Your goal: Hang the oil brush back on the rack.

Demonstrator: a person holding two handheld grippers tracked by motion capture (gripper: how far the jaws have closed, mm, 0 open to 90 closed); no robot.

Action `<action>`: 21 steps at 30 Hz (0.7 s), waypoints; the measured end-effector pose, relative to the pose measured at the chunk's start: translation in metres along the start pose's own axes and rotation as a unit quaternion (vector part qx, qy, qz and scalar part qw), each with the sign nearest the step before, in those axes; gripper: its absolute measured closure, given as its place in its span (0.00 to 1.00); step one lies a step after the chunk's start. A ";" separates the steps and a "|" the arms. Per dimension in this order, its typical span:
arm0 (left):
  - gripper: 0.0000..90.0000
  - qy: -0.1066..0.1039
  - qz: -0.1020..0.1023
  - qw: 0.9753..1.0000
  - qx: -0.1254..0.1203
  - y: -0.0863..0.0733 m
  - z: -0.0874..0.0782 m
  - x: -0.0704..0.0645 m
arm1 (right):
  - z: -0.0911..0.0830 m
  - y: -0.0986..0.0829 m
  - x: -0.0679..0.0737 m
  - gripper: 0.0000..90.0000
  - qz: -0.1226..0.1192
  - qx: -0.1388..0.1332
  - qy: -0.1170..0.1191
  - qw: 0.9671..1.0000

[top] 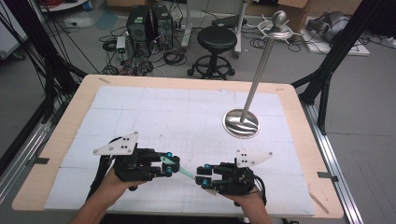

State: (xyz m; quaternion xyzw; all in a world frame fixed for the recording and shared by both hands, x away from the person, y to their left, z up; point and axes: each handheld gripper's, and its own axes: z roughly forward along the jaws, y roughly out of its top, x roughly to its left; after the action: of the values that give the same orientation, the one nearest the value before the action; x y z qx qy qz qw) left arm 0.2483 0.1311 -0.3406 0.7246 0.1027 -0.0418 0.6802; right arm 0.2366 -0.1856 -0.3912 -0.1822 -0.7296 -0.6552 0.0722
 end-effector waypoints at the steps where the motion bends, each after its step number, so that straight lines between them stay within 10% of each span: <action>1: 0.84 0.001 0.000 1.000 0.001 0.001 0.000 -0.001 | 0.000 0.002 0.002 0.66 -0.006 0.001 -0.008 1.000; 7: 0.84 0.039 0.004 0.999 0.030 0.006 0.002 -0.003 | 0.006 0.016 0.017 0.61 -0.054 0.017 -0.067 0.996; 14: 0.84 0.048 -0.005 0.998 0.041 0.008 0.004 -0.003 | 0.025 0.022 0.031 0.67 -0.115 0.090 -0.112 0.983; 21: 0.84 0.038 -0.004 0.998 0.043 0.011 0.007 -0.005 | 0.033 0.024 0.028 0.86 -0.124 0.108 -0.092 0.982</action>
State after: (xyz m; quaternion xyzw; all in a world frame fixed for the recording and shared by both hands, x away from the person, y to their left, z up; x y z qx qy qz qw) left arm 0.2458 0.1232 -0.3293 0.7542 0.1293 -0.0215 0.6435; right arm 0.2236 -0.1465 -0.3637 -0.1411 -0.8164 -0.5570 -0.0581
